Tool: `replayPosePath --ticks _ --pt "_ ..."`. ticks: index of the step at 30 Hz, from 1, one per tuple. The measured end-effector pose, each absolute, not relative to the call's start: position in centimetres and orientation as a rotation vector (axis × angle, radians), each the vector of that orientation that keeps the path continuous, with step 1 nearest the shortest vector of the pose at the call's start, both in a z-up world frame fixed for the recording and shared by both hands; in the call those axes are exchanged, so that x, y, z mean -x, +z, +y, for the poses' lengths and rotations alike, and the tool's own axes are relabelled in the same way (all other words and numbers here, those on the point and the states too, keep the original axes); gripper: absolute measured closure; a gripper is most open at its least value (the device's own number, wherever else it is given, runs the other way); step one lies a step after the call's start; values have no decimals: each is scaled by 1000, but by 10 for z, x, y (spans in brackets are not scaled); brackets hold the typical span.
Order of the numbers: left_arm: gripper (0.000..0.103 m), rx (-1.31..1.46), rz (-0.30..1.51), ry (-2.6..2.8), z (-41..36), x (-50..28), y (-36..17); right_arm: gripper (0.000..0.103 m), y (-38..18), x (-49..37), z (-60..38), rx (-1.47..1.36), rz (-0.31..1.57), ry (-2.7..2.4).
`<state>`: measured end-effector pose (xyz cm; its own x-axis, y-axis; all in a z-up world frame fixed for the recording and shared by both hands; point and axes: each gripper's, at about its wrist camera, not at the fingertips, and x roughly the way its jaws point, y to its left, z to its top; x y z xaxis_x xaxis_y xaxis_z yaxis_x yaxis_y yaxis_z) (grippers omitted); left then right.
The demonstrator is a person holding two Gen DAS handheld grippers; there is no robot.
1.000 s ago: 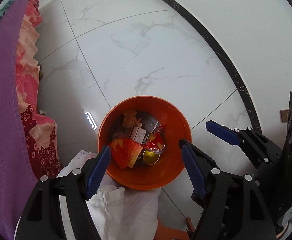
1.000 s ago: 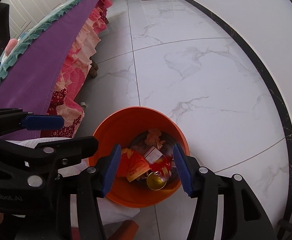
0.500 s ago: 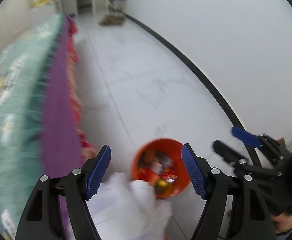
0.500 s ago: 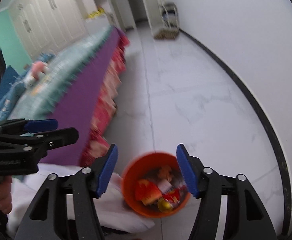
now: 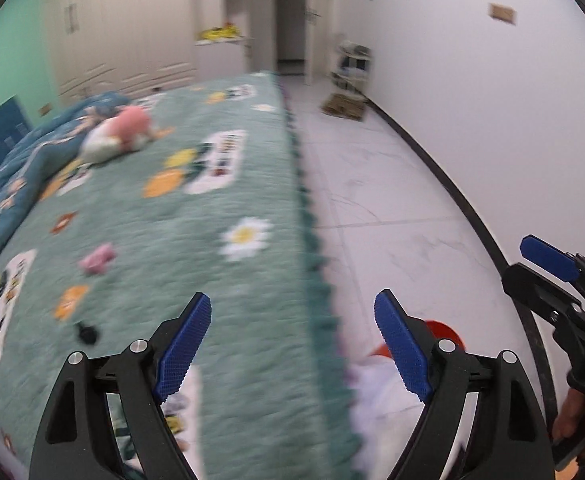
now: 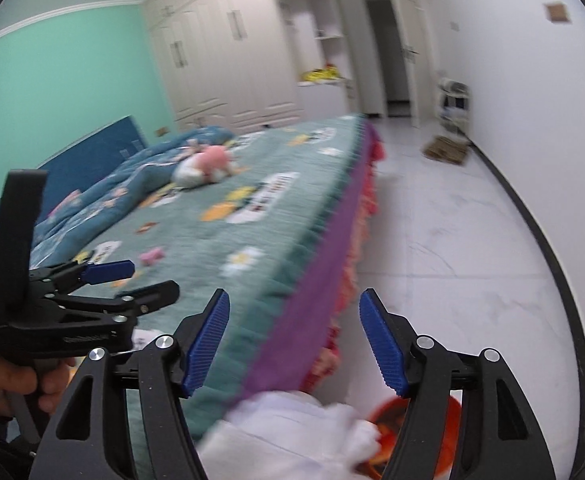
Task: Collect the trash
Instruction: 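Move both open tools back over the bed toward the black hair tie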
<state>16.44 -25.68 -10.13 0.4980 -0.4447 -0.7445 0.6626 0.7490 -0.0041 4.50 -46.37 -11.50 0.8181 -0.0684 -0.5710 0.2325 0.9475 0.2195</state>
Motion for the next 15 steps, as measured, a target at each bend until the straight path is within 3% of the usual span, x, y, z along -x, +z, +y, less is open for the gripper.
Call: replayPosePath --ticks 15 --pt "15 -118 885 -342 -117 -263 -133 33 -104 -171 -325 -169 653 178"
